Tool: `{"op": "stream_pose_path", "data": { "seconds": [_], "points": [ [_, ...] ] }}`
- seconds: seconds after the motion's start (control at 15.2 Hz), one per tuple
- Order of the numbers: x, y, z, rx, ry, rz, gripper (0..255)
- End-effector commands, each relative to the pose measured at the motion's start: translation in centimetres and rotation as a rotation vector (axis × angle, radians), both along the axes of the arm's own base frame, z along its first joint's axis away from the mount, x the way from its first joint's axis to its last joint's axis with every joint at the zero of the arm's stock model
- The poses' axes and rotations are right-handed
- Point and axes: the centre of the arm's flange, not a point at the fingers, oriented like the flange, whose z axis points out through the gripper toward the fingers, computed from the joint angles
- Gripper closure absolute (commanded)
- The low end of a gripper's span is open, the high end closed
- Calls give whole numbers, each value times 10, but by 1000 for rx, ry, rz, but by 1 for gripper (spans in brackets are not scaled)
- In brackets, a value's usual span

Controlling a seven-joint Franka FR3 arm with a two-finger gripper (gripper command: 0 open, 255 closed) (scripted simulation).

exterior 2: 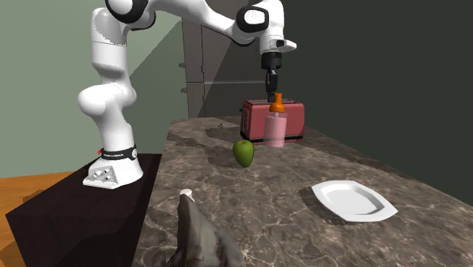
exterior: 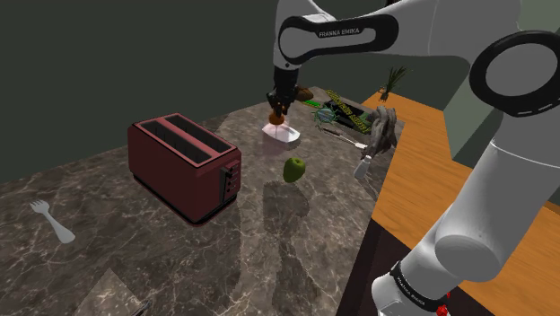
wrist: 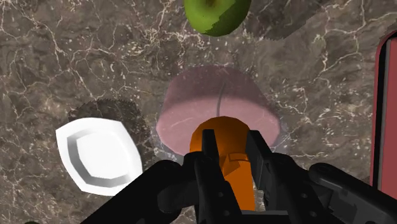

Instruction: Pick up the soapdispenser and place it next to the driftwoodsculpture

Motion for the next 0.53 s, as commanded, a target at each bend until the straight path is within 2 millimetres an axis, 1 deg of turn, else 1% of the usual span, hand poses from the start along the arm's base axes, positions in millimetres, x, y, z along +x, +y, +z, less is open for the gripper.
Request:
{"op": "stream_pose_path", "data": {
  "seconds": [0.0,0.46],
  "points": [
    [-1,0,11,0,0,0,255],
    [-1,0,48,0,0,0,255]
  ]
}}
